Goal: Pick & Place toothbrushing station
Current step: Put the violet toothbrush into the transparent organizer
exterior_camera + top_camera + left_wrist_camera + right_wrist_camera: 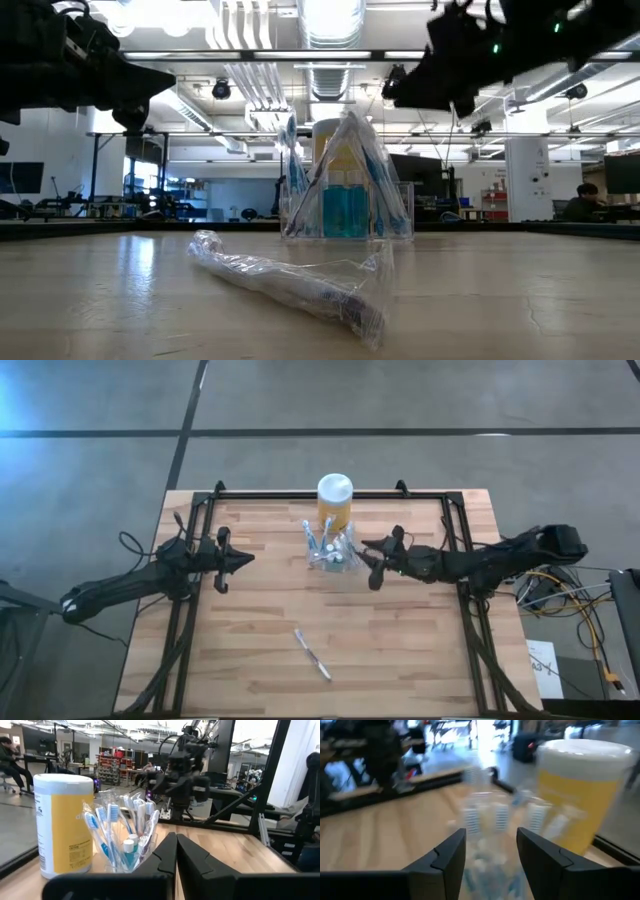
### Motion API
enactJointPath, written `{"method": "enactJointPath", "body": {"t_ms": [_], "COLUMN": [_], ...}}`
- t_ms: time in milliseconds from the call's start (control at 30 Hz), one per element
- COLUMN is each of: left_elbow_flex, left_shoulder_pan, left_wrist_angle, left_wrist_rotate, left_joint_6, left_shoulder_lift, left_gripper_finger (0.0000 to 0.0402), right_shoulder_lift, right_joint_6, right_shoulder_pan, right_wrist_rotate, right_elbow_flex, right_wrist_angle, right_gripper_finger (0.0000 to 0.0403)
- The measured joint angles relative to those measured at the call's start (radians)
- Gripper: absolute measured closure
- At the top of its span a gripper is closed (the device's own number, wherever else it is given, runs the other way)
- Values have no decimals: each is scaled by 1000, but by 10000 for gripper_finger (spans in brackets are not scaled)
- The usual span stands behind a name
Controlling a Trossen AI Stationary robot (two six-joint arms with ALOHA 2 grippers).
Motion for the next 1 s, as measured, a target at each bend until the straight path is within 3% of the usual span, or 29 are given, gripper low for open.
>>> {"method": "enactJointPath", "body": {"t_ms": [267, 400, 567, 800, 1000], "left_elbow_flex": [0, 0, 0, 0, 0], "left_shoulder_pan": [1, 1, 1, 1, 1], "left_wrist_angle": [-1, -7, -8, -7, -5], "left_wrist_rotate": [-2, -2, -2, -65, -67], "left_joint_6": [-21, -20, -17, -86, -93], "left_shoulder_lift": [0, 0, 0, 0, 0], "left_gripper_finger": [397, 396, 396, 384, 383], "right_shoulder_lift": [25, 128, 288, 567, 779], "right_joint_6": [25, 71, 195, 368, 442], "right_shoulder_pan": [198, 282, 343, 362, 349], "right_wrist_rotate": [59, 109, 96, -38, -248], "right_elbow_flex": [234, 342, 473, 753, 1002], "right_wrist_angle": [-320, -410, -492, -752, -880], "right_gripper_finger": [271, 309, 356, 391, 394]}}
